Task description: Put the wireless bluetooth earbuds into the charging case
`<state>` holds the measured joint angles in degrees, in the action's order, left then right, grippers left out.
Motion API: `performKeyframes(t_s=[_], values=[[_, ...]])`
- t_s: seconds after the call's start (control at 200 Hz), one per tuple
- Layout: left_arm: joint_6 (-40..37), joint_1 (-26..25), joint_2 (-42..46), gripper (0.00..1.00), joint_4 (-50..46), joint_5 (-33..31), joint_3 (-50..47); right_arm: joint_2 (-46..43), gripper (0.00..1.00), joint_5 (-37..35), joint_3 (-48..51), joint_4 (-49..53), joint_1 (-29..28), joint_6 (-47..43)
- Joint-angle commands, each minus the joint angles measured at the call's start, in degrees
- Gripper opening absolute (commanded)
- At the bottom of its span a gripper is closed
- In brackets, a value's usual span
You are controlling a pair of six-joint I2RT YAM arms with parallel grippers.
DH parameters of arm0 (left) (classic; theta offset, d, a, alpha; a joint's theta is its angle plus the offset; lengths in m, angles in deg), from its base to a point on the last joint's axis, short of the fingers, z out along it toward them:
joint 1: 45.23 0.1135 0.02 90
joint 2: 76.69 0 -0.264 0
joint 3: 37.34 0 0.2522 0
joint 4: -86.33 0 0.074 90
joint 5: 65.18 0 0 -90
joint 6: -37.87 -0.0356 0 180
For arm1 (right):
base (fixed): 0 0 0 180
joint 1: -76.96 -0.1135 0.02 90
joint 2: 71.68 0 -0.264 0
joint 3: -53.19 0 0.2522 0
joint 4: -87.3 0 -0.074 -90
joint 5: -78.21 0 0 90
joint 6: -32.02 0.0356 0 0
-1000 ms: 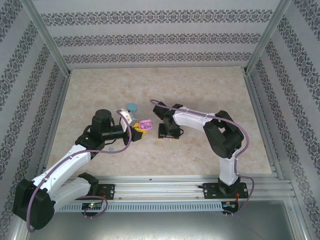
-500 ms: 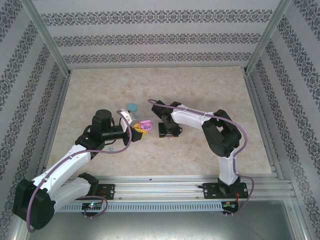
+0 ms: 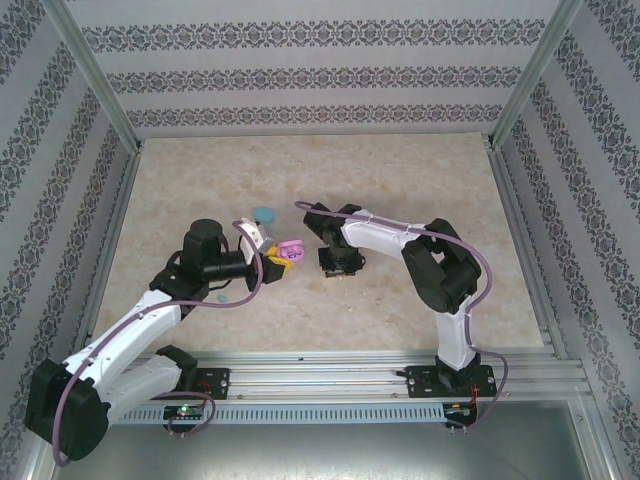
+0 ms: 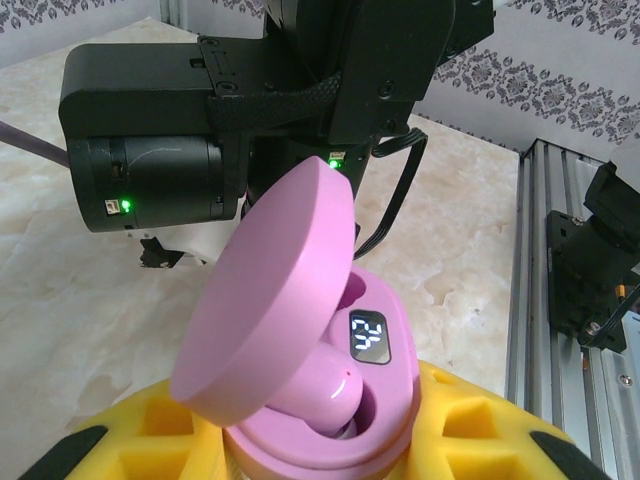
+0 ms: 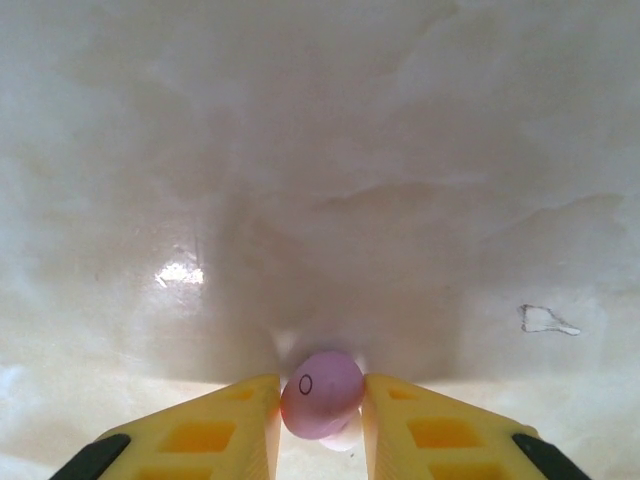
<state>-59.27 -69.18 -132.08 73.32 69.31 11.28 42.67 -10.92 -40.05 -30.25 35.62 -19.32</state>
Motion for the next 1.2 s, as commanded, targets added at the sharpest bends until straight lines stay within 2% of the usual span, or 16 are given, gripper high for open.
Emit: performKeyframes(t_s=[0.0, 0.305, 0.435, 0.595, 0.749, 0.914, 1.034, 1.194], values=[[-1.2, -0.4, 1.2, 0.12, -0.4, 0.4, 0.7, 0.7, 0.24, -1.6, 0.1, 1.6, 0.5, -0.9], [-0.8, -0.4, 1.3, 0.12, -0.5, 0.7, 0.9, -3.5, 0.18, -3.3, 2.0, 0.8, 0.5, -1.3], [-0.6, -0.3, 1.1, 0.12, -0.4, 1.2, 1.3, -10.9, 0.16, -3.4, 5.5, -2.2, 0.4, -1.5], [0.1, -0.3, 0.6, 0.12, -0.3, 2.8, 1.8, -24.1, 0.15, -3.5, 11.8, -6.3, 0.0, -1.2], [1.4, -0.3, 0.0, 0.12, 0.9, 4.3, 2.0, -37.1, 0.15, 2.6, 18.0, -12.3, -0.4, -2.6], [2.6, -0.3, -1.3, 0.12, 1.6, 6.4, 2.8, -46.4, 0.14, 6.3, 19.7, -15.7, -3.4, -4.4], [3.4, -0.3, -2.3, 0.12, 1.7, 8.1, 3.6, -48.8, 0.13, 8.7, 18.1, -17.6, -7.3, -6.5], [3.7, -0.4, -2.7, 0.12, 1.6, 9.4, 4.3, -47.5, 0.13, 12.6, 14.0, -18.6, -10.7, -8.6]])
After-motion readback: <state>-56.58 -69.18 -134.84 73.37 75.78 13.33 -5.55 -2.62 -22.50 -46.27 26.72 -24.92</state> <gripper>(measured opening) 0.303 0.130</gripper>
